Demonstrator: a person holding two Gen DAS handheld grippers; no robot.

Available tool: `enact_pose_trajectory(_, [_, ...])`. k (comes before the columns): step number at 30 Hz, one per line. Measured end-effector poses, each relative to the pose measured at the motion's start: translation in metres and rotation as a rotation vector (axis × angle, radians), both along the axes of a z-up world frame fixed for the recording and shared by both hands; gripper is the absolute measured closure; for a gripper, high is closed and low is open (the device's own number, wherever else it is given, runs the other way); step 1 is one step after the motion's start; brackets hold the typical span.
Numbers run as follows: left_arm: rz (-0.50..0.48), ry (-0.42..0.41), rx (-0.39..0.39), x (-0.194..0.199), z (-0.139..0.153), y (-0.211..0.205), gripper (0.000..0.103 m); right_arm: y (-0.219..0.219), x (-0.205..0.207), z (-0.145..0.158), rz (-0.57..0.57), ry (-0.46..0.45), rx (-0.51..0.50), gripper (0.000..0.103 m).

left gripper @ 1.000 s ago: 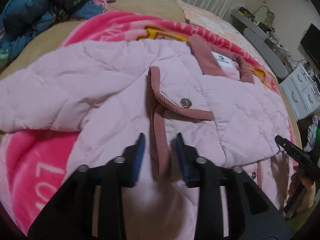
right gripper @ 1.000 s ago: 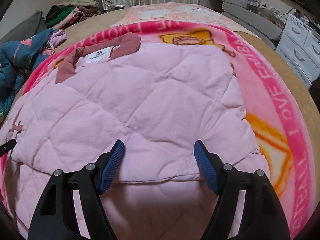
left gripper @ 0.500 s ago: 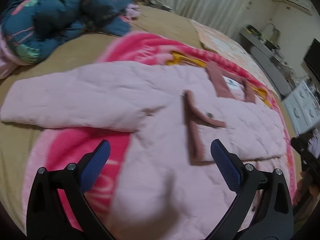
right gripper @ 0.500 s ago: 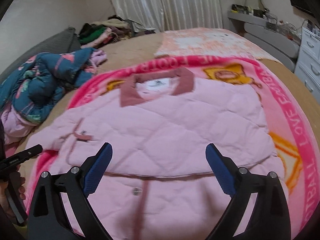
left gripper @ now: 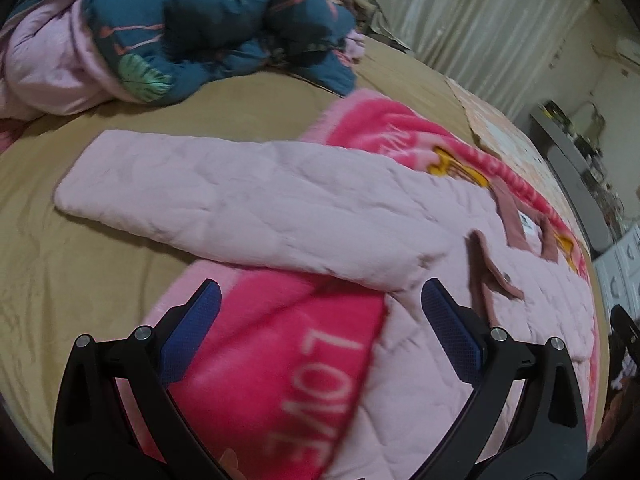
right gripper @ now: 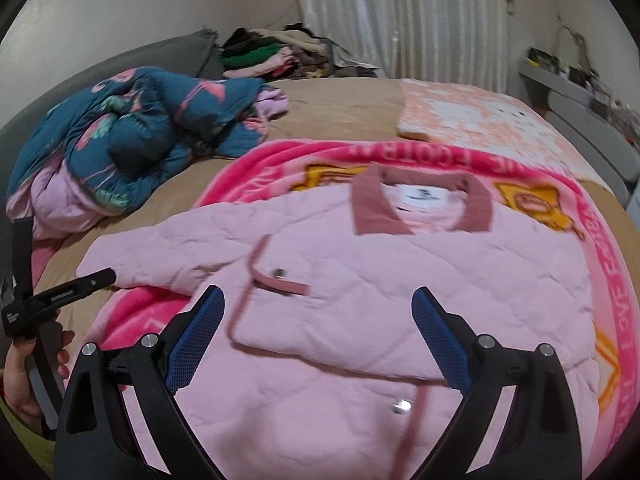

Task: Fold large clothes
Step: 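Move the left gripper to the other sleeve cuff and grasp it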

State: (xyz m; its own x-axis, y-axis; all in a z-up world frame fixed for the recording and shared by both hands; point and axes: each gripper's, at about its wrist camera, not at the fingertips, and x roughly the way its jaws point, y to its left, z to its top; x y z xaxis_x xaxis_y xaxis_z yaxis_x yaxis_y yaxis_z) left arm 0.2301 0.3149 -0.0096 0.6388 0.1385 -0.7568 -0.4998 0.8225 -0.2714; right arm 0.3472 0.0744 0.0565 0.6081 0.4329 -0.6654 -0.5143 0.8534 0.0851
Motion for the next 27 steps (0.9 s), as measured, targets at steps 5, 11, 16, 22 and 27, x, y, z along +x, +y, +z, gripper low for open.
enact_pose_trajectory(5, [0.076,0.020,0.016,-0.009,-0.008,0.029,0.009,0.042,-0.007,-0.001,0.062,-0.001,-0.012,0.009])
enact_pose_trajectory(11, [0.138,0.027,0.001,-0.015,-0.015,0.059,0.009,0.091,-0.015,-0.006,0.134,0.007,-0.029,0.009])
enact_pose_trajectory(16, [0.189,0.050,-0.005,-0.021,-0.023,0.083,0.009,0.130,-0.022,-0.007,0.189,0.007,-0.036,0.009])
enact_pose_trajectory(22, [0.270,0.040,-0.069,-0.035,-0.030,0.116,0.009,0.167,-0.026,-0.008,0.235,0.010,-0.024,0.009])
enact_pose_trajectory(27, [0.326,0.048,-0.118,-0.039,-0.042,0.140,0.009,0.195,-0.026,-0.013,0.261,0.043,-0.022,0.008])
